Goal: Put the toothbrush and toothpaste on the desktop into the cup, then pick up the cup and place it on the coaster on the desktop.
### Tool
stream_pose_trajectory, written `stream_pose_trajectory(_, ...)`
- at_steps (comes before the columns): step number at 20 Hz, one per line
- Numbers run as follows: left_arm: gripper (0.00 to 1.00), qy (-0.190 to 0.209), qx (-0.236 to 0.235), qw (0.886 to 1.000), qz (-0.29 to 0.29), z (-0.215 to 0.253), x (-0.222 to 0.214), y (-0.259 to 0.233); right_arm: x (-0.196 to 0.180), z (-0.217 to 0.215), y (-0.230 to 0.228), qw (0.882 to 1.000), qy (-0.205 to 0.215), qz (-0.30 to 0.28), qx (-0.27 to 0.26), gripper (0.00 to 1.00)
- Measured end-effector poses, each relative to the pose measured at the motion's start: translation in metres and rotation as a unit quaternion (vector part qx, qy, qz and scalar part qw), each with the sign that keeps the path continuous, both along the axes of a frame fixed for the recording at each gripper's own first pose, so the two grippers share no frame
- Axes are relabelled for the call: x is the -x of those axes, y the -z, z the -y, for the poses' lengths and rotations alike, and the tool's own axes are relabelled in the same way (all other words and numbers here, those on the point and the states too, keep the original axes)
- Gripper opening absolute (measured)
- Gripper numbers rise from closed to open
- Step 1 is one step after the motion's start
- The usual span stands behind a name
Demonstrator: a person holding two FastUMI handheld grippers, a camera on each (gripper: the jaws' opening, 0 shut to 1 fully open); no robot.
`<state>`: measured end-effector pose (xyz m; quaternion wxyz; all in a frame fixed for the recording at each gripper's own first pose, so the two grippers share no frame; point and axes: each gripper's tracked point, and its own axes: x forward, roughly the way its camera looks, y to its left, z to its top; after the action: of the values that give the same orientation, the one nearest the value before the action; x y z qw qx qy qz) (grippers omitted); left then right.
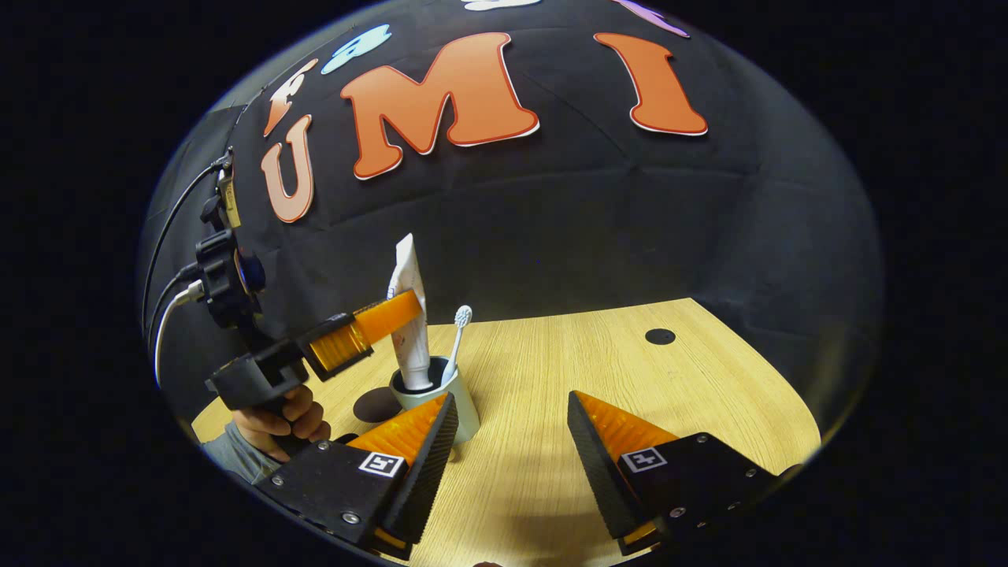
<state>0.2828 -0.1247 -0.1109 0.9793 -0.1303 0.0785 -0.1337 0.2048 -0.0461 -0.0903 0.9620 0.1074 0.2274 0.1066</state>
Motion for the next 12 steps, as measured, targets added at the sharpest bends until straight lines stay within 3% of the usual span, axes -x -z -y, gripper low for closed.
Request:
stream_pose_trajectory(9, 0.16, 0.012, -0.029, 0.999, -0.016, 0.002, 0.009, 0.026, 0.001, -0.003, -0.003, 1.000, -0.001, 0.006, 0.003, 0.86)
stream_pose_trajectory(12, 0.22, 0.022, -0.029, 0.999, -0.020, -0.002, 0.017, 0.028, 0.001, -0.004, -0.007, 1.000, 0.000, 0.010, 0.005, 0.86)
